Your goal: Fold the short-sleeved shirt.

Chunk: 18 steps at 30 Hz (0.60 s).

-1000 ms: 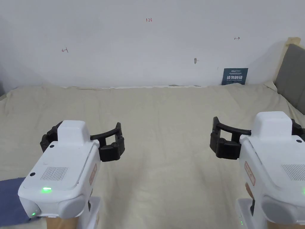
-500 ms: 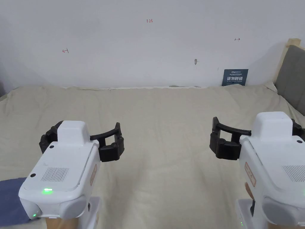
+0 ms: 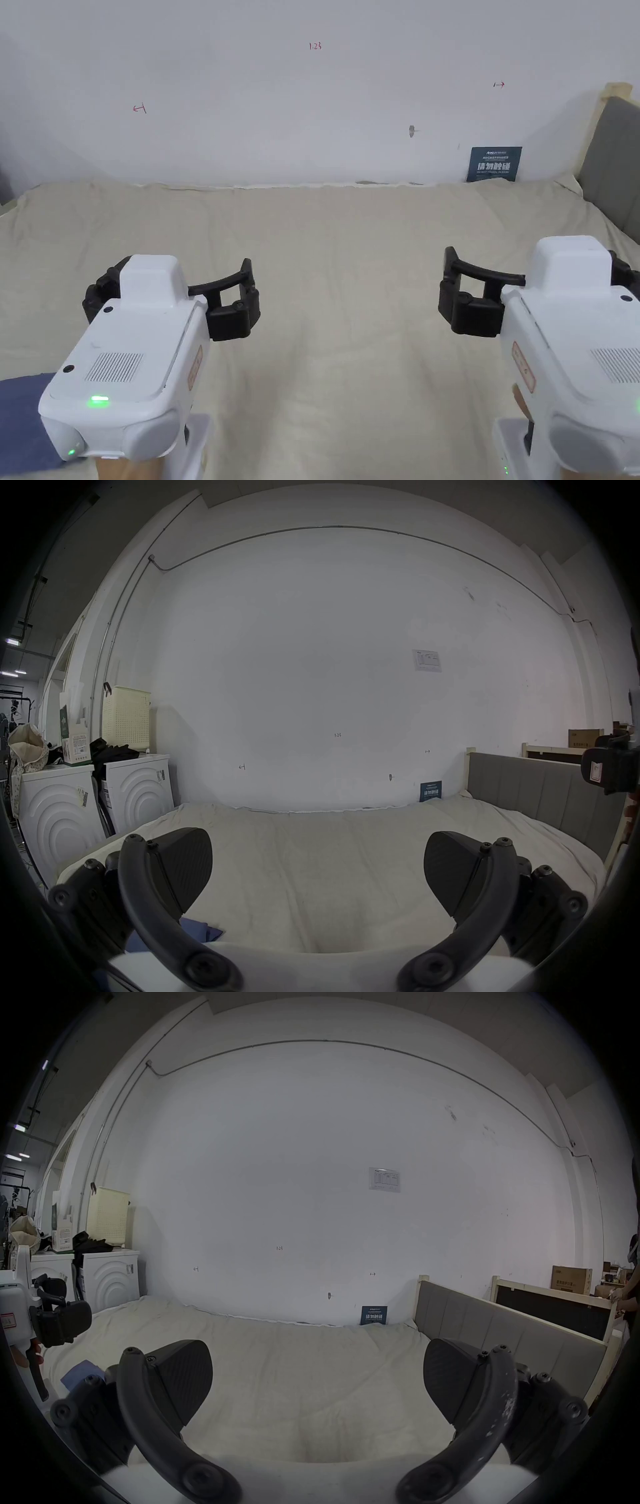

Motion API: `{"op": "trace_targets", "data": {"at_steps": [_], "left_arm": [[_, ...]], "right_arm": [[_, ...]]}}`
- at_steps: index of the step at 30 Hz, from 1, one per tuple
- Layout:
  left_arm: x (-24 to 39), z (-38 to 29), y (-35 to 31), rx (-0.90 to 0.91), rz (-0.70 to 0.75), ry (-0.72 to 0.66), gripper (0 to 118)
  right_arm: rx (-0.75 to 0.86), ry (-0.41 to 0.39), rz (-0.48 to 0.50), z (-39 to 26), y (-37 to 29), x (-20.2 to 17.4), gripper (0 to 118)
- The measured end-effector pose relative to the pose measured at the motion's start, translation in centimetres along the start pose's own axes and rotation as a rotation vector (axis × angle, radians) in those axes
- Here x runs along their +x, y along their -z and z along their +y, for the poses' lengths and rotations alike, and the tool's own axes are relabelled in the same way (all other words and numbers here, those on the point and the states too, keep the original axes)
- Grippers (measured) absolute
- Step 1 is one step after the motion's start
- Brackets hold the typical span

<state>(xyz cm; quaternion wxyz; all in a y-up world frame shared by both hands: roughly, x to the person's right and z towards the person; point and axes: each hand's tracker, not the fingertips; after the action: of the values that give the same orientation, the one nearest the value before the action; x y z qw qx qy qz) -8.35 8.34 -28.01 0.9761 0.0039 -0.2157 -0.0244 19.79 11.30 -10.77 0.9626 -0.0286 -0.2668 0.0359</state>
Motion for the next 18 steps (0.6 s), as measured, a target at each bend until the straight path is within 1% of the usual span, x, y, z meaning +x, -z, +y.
{"op": "trace_targets", "data": {"at_steps": [18], "left_arm": [[-0.02, 0.08, 0.01, 0.002, 0.0, 0.002, 118]], "right_arm": [[0.011, 0.004, -0.002, 0.16, -0.19, 0.12, 118]]}}
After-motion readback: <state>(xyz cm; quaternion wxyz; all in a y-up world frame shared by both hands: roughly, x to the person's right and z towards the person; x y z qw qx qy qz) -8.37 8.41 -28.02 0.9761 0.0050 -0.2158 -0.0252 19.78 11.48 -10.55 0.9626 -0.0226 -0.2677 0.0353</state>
